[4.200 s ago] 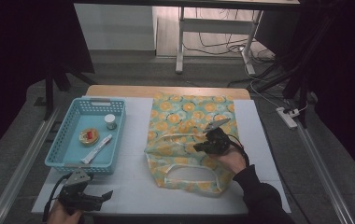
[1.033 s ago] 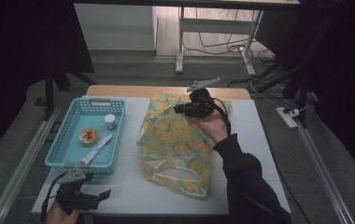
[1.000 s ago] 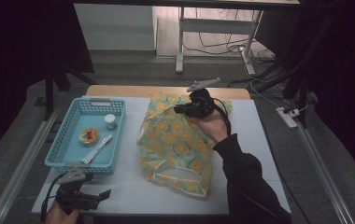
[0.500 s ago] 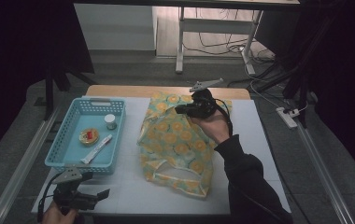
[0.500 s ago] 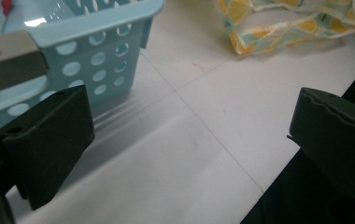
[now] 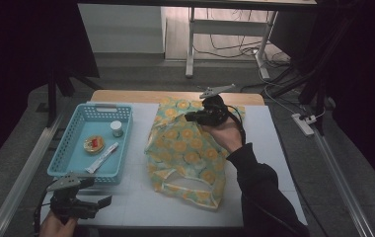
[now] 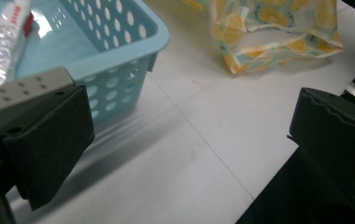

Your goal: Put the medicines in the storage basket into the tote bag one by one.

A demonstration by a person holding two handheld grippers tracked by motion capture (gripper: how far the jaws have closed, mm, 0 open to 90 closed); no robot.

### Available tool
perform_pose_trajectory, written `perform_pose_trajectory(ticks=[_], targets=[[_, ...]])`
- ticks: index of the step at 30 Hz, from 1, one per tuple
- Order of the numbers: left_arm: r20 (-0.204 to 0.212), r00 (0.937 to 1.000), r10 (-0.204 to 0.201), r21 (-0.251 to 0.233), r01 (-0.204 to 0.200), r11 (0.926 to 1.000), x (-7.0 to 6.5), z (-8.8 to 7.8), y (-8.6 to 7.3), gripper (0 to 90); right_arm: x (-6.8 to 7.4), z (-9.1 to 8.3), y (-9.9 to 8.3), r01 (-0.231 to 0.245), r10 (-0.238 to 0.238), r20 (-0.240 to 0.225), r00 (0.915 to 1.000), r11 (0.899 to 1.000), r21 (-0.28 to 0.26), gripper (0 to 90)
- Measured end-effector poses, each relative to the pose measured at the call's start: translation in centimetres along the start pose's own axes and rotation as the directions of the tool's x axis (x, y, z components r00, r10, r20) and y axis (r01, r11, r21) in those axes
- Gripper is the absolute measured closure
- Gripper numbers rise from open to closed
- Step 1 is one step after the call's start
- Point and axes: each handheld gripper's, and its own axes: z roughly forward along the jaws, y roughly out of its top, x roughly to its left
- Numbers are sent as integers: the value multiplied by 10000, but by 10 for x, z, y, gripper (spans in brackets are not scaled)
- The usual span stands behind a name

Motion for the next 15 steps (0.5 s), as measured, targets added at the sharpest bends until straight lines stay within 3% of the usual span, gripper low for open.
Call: perform_pose_trajectory(ticks=[9,15], targets=[[-532,9986,-63,-132,56,9999,8,-3,16,0,-2,-1,-2,-19,19,16,10000,10000,-44,900],[-1084,9941,-23,103,34,9999,17,-2,30,14,-4,-1,-3,-108,107,-17,9999,9999,-90,900]])
